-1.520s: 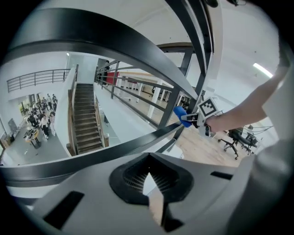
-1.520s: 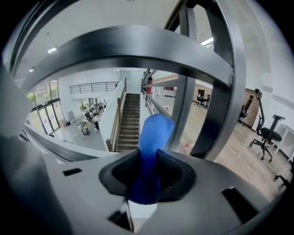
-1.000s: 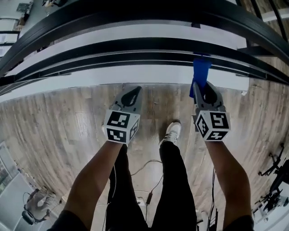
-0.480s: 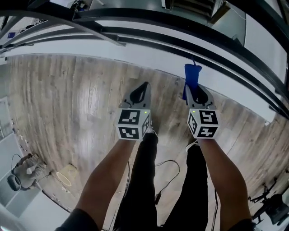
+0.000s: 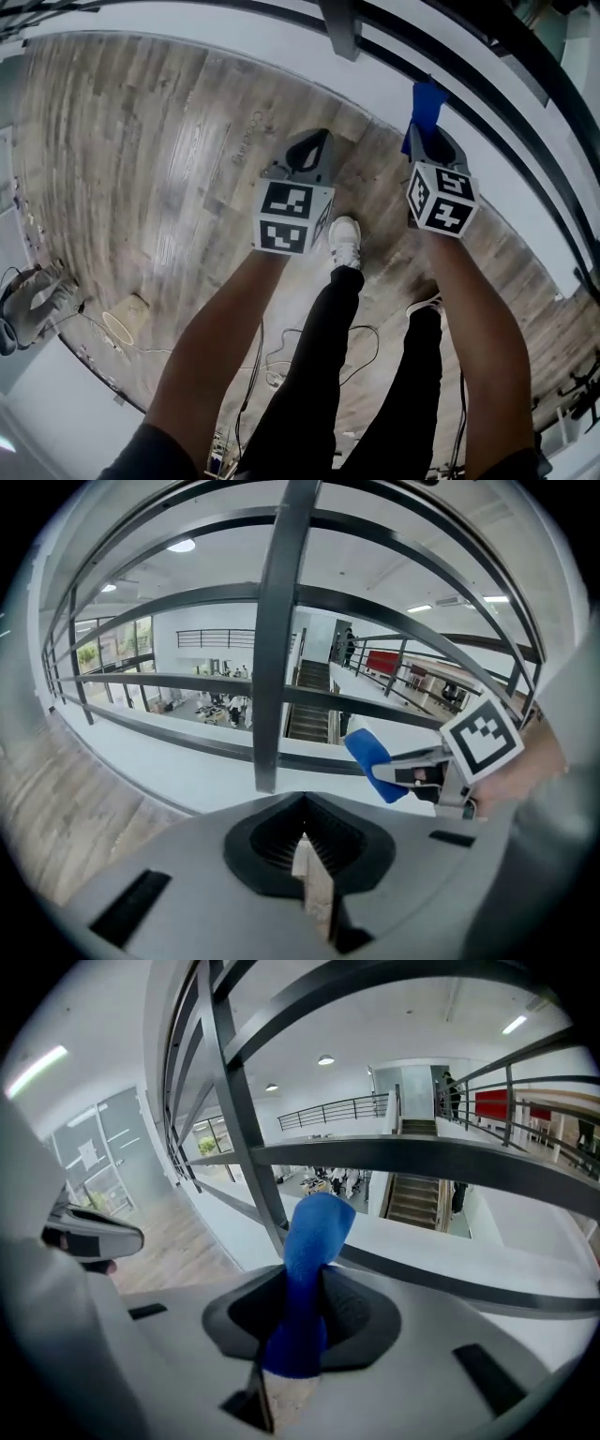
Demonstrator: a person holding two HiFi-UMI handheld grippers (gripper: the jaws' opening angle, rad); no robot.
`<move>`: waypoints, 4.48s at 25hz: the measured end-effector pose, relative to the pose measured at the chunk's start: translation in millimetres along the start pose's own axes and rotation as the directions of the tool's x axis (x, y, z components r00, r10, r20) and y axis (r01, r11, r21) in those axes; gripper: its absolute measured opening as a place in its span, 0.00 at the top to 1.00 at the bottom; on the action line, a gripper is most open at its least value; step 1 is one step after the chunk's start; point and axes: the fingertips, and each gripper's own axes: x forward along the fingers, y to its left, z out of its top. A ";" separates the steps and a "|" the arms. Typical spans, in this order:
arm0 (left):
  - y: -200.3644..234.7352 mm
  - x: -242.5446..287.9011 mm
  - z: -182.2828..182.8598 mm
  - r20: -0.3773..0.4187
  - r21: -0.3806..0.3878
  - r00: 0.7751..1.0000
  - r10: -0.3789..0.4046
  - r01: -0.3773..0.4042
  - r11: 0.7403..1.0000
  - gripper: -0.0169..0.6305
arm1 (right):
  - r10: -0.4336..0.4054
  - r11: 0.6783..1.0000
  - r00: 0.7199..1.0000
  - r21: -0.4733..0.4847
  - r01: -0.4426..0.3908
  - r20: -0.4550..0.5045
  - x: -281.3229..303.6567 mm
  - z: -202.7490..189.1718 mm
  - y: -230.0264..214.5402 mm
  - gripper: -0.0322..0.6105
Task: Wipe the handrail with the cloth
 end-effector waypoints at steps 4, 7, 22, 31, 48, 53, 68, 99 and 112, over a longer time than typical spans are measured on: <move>55.7 6.5 10.5 0.030 0.023 0.998 0.053 -0.054 0.998 0.97 | 0.000 1.000 1.000 -0.024 0.000 0.020 57.7 30.0 20.1 0.79; 84.6 14.1 12.2 0.033 -0.008 0.998 0.062 -0.062 0.998 0.97 | -0.005 0.999 1.000 -0.043 0.005 0.014 101.2 42.9 36.0 0.79; 146.6 -8.2 -62.9 -0.018 -0.058 0.993 0.119 -0.120 0.991 0.97 | -0.076 0.990 0.992 -0.129 0.062 -0.103 207.1 53.0 43.9 0.79; 100.9 12.8 -47.9 -0.019 -0.016 0.999 0.050 -0.051 0.999 0.97 | -0.137 0.978 0.974 -0.182 0.104 -0.179 172.3 31.8 5.2 0.79; -54.9 57.6 -29.2 -0.058 0.073 0.988 -0.141 0.145 0.987 0.97 | -0.223 0.975 0.955 -0.058 0.215 -0.197 67.4 -28.7 -145.1 0.79; -95.9 64.4 -36.4 -0.082 0.212 0.986 -0.144 0.158 0.964 0.97 | -0.258 0.966 0.949 -0.048 0.253 -0.181 35.0 -49.8 -193.6 0.79; -224.9 93.2 -31.6 -0.158 0.240 0.968 -0.193 0.227 0.944 0.97 | -0.334 0.934 0.929 0.074 0.349 -0.161 -61.2 -104.4 -349.0 0.79; -566.8 181.8 -35.9 -0.186 0.280 0.926 -0.328 0.370 0.886 0.97 | -0.469 0.864 0.879 0.159 0.477 -0.091 -267.0 -229.8 -648.8 0.79; -679.3 215.3 -62.0 -0.214 0.307 0.916 -0.339 0.393 0.867 0.97 | -0.526 0.819 0.843 0.202 0.537 -0.109 -352.6 -289.4 -758.9 0.79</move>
